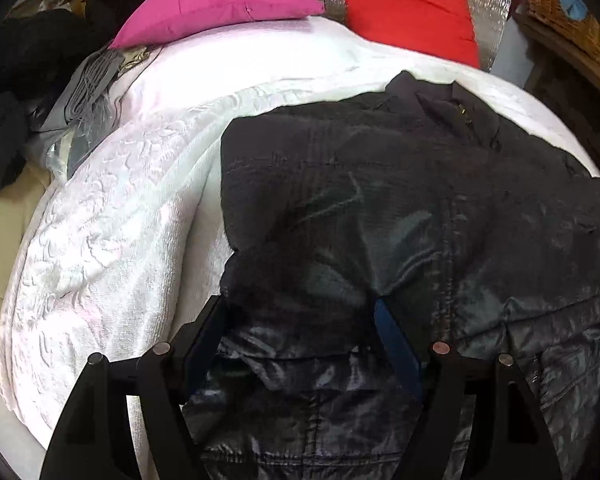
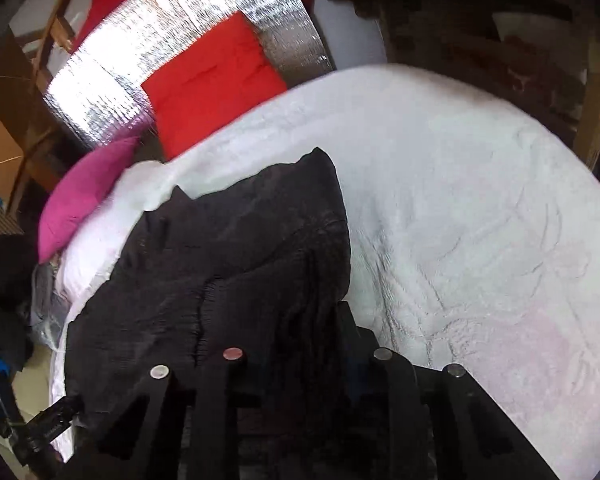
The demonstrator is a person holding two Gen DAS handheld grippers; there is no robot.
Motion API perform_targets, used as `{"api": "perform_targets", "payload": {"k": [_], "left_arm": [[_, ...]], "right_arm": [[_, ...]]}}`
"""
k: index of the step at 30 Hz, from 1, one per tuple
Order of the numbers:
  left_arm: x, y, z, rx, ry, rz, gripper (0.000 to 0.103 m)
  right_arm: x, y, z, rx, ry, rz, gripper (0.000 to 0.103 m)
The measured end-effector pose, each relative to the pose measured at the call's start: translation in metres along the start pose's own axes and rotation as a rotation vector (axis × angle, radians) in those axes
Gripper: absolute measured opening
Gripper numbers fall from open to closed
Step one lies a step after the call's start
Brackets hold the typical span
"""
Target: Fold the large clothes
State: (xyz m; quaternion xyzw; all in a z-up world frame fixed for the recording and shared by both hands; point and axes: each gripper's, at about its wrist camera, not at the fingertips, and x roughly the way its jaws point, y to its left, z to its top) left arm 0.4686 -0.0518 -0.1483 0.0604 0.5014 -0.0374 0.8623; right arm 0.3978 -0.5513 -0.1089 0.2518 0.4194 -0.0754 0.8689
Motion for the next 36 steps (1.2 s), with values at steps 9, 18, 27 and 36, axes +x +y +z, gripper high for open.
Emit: {"api": "perform_targets", "payload": {"k": [9, 18, 27, 36], "left_arm": [[-0.01, 0.019, -0.002, -0.039, -0.014, -0.051, 0.082], [-0.017, 0.014, -0.003, -0.021, -0.076, -0.075, 0.082], [-0.017, 0.0, -0.01, 0.057, -0.073, -0.018, 0.083], [-0.067, -0.034, -0.026, 0.17, -0.299, -0.005, 0.083]], "right_arm": [[0.002, -0.015, -0.001, 0.029, 0.065, 0.003, 0.032], [-0.038, 0.018, -0.009, -0.134, -0.093, 0.09, 0.044], [0.009, 0.058, -0.04, -0.291, 0.134, 0.049, 0.044], [-0.011, 0.078, -0.051, -0.317, 0.08, 0.176, 0.044]]}}
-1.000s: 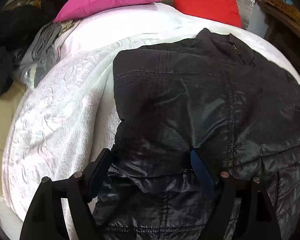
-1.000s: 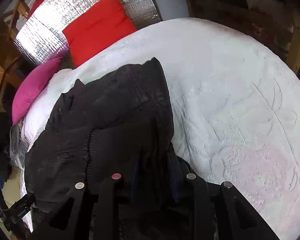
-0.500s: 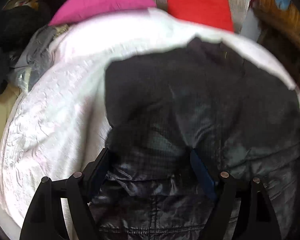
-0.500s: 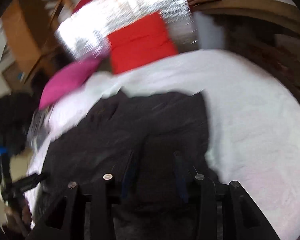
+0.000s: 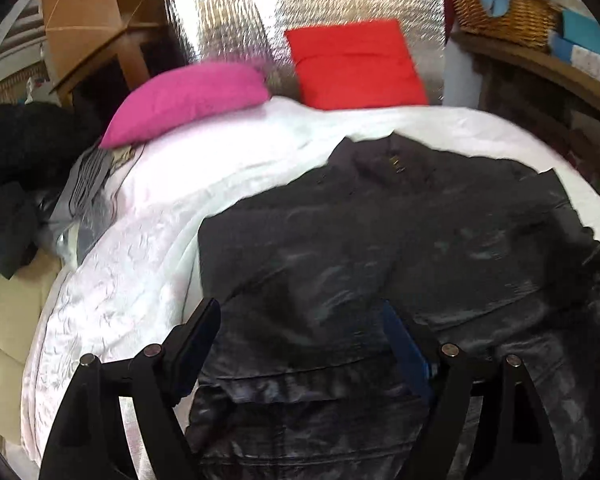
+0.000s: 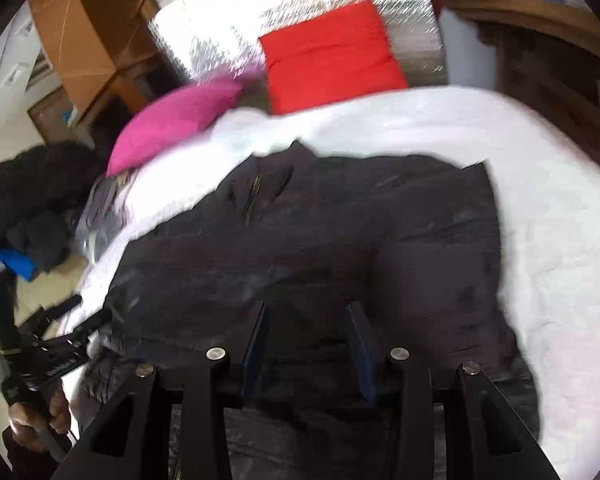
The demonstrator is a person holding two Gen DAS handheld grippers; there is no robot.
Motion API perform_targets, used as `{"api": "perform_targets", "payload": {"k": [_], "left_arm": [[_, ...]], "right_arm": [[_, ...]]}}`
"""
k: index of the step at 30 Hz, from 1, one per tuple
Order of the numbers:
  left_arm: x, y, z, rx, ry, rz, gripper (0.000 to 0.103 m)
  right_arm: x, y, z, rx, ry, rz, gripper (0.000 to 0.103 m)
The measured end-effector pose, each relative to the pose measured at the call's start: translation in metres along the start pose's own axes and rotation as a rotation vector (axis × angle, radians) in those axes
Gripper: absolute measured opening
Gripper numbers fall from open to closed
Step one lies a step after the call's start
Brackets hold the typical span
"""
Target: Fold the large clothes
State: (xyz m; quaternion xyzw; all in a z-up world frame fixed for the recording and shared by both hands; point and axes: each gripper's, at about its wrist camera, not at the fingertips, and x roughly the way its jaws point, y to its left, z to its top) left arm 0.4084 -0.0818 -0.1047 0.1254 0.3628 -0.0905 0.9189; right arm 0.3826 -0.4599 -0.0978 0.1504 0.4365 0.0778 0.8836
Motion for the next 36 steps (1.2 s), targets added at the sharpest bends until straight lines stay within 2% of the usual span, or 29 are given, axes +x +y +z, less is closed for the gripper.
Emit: {"api": "perform_targets", "payload": {"k": [3, 6, 8, 11, 14, 17, 20, 24, 30, 32, 33, 34, 36], "left_arm": [[-0.01, -0.012, -0.001, 0.026, -0.036, 0.012, 0.083], [-0.015, -0.017, -0.003, 0.044, -0.054, 0.023, 0.083], [-0.018, -0.018, -0.001, 0.04, -0.049, 0.02, 0.083], [-0.016, -0.019, 0.004, 0.025, -0.043, 0.016, 0.083], [-0.013, -0.017, 0.008, 0.015, -0.04, 0.013, 0.083], [-0.01, -0.017, 0.009, 0.01, -0.034, 0.012, 0.083], [-0.009, -0.019, 0.009, 0.005, -0.031, 0.011, 0.083], [-0.007, -0.019, 0.011, -0.001, -0.029, 0.012, 0.083], [-0.004, -0.017, 0.011, -0.01, -0.016, 0.021, 0.083], [0.004, -0.015, 0.01, -0.012, 0.007, 0.031, 0.083], [0.009, -0.014, 0.009, -0.015, 0.027, 0.035, 0.083], [0.02, -0.01, 0.007, -0.023, 0.072, 0.038, 0.083], [0.046, -0.003, 0.001, -0.04, 0.193, 0.025, 0.083]], "right_arm": [[0.027, 0.006, -0.003, -0.015, 0.107, -0.051, 0.044], [0.024, 0.006, 0.001, 0.003, 0.091, -0.025, 0.044], [0.014, 0.004, 0.004, 0.027, 0.041, 0.008, 0.044], [0.005, 0.0, 0.013, 0.041, -0.045, -0.01, 0.044], [-0.001, -0.018, 0.019, 0.113, -0.115, -0.056, 0.044], [0.013, -0.032, 0.027, 0.179, -0.091, -0.07, 0.044], [0.034, -0.041, 0.025, 0.189, -0.018, -0.103, 0.044], [0.03, -0.035, 0.03, 0.166, -0.036, -0.098, 0.044], [0.011, -0.033, 0.03, 0.164, -0.111, -0.082, 0.044], [0.015, -0.034, 0.031, 0.166, -0.087, -0.087, 0.044], [0.023, -0.037, 0.03, 0.177, -0.043, -0.095, 0.044], [0.031, -0.042, 0.028, 0.187, 0.012, -0.09, 0.044], [0.031, -0.044, 0.026, 0.184, 0.026, -0.075, 0.044]]}}
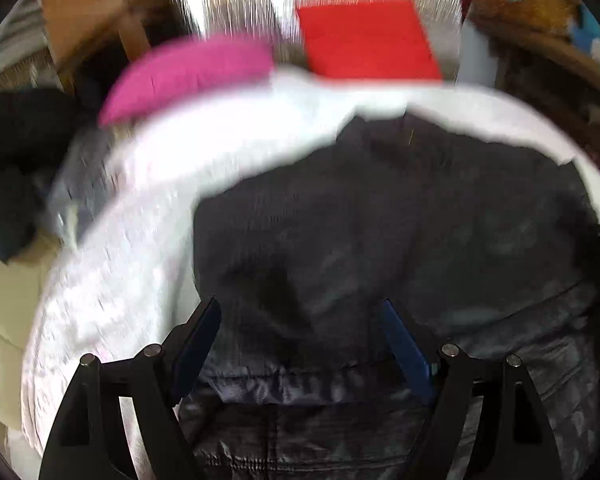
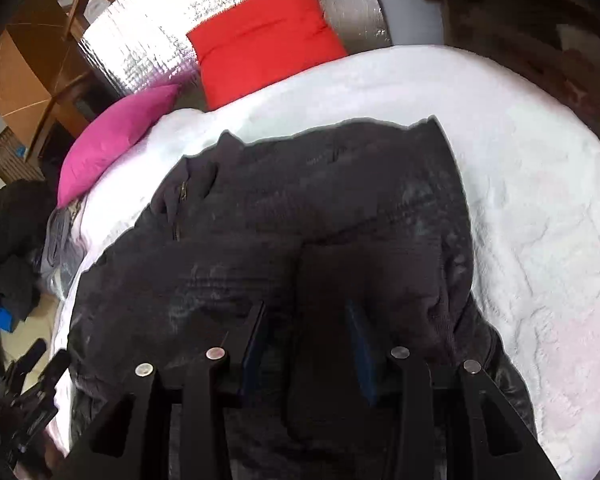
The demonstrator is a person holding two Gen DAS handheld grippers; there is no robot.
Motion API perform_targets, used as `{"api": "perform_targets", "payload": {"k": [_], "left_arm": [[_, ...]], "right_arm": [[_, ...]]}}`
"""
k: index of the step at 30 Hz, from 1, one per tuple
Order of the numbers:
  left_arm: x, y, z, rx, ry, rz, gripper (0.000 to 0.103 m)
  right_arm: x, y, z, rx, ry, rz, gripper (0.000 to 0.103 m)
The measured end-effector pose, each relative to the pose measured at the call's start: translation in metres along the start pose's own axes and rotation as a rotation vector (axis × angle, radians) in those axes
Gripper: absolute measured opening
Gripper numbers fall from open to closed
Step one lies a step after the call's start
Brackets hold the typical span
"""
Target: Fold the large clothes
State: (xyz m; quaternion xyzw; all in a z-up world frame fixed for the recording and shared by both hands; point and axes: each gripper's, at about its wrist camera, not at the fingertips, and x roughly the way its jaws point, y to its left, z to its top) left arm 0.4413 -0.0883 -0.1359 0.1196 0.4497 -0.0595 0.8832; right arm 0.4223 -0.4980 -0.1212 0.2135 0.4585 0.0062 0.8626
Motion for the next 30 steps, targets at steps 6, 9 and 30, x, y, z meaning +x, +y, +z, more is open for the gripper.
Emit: {"api": "perform_targets", "payload": {"k": [6, 9, 30], "left_arm": [[0.004, 0.026, -0.005, -0.115, 0.054, -0.11, 0.084], [-0.009, 0.034, -0.014, -0.142, 0.024, -0.13, 0.084], [-0.109, 0.105, -0.212, -0.245, -0.085, -0.121, 0.084]], "right_arm": [[-0.037, -0.006, -0.009, -0.018, -0.015, 0.056, 0.055], [-0.038, -0.012, -0.02, -0.044, 0.03, 0.052, 0.055], [-0.175, -0.072, -0.163, -0.06, -0.022, 0.063, 0.059]]}}
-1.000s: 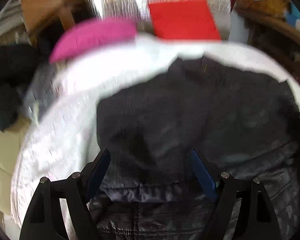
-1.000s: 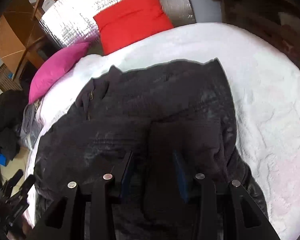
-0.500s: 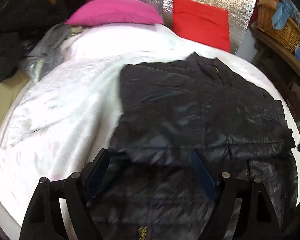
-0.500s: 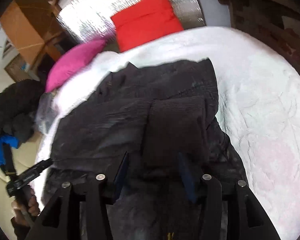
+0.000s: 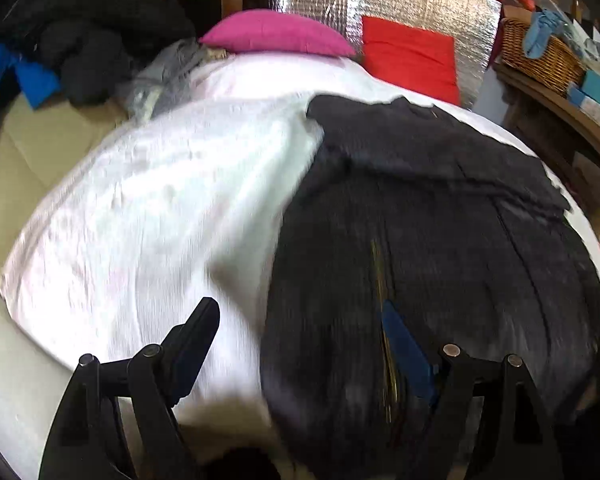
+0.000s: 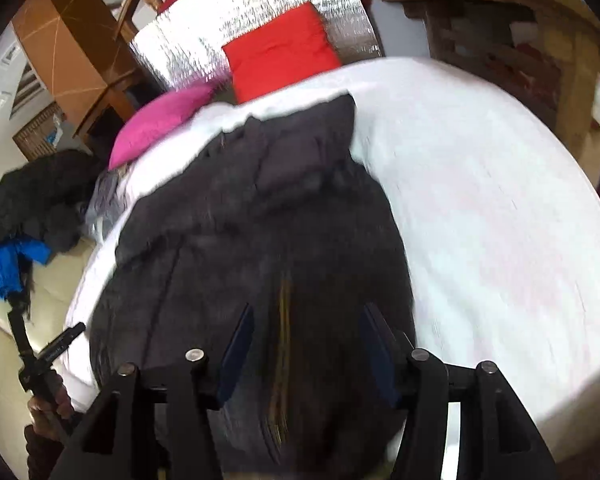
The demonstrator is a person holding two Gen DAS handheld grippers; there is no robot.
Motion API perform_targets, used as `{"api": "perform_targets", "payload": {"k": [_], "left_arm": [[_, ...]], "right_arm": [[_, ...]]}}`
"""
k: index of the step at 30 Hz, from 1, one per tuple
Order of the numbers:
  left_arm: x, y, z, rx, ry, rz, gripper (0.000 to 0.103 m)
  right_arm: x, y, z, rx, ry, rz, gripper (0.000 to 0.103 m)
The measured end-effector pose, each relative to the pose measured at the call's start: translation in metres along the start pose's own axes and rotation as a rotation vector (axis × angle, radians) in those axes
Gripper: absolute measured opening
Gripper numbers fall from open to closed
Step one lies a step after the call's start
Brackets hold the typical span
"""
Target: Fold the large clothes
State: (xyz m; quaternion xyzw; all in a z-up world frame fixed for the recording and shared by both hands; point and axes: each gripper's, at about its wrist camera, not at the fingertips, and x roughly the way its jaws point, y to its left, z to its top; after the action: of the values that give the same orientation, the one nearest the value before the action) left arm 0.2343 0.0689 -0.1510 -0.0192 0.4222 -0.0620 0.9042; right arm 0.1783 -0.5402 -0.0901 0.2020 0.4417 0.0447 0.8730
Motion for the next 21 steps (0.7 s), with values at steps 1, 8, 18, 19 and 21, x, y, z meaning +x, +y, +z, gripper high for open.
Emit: {"api": "perform_targets", "payload": {"k": [1, 8, 18, 19, 21], "left_arm": [[-0.003, 0.001, -0.009, -0.014, 0.018, -0.018, 0.084], [0.003, 0.003, -0.058, -0.083, 0.194, -0.125, 0.084], [0.024, 0.005, -0.082, -0.143, 0.29, -0.236, 0.074], [0.025, 0.002, -0.08, -0.127, 0.289, -0.255, 0.052], [0.026, -0.004, -0.082, -0.082, 0.295, -0.232, 0.041]], "right_arm": [[-0.005, 0.0, -0.013, -0.004, 0.018, 0.0, 0.06], [-0.002, 0.002, -0.083, -0.055, 0.179, -0.065, 0.069], [0.031, -0.012, -0.1, 0.055, 0.236, -0.125, 0.069], [0.03, -0.01, -0.102, 0.048, 0.225, -0.132, 0.064], [0.029, -0.004, -0.103, 0.02, 0.213, -0.148, 0.053]]}}
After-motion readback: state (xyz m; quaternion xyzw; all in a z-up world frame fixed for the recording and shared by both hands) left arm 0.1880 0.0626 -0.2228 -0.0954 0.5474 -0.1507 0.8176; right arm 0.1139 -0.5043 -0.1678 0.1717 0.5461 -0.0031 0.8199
